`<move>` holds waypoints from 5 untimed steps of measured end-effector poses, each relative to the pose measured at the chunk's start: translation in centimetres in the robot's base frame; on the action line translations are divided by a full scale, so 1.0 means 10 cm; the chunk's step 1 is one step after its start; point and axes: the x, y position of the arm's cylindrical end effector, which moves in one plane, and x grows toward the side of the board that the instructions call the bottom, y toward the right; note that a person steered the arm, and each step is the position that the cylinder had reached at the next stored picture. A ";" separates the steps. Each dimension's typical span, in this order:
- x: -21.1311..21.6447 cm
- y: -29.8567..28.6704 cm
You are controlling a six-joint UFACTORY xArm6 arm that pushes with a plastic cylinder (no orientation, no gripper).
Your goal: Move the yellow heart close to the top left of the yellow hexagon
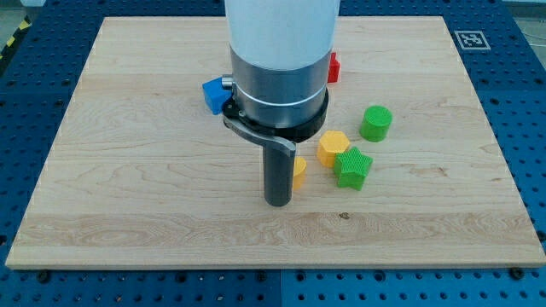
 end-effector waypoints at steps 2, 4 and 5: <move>-0.27 0.06; -0.71 0.04; -0.71 0.02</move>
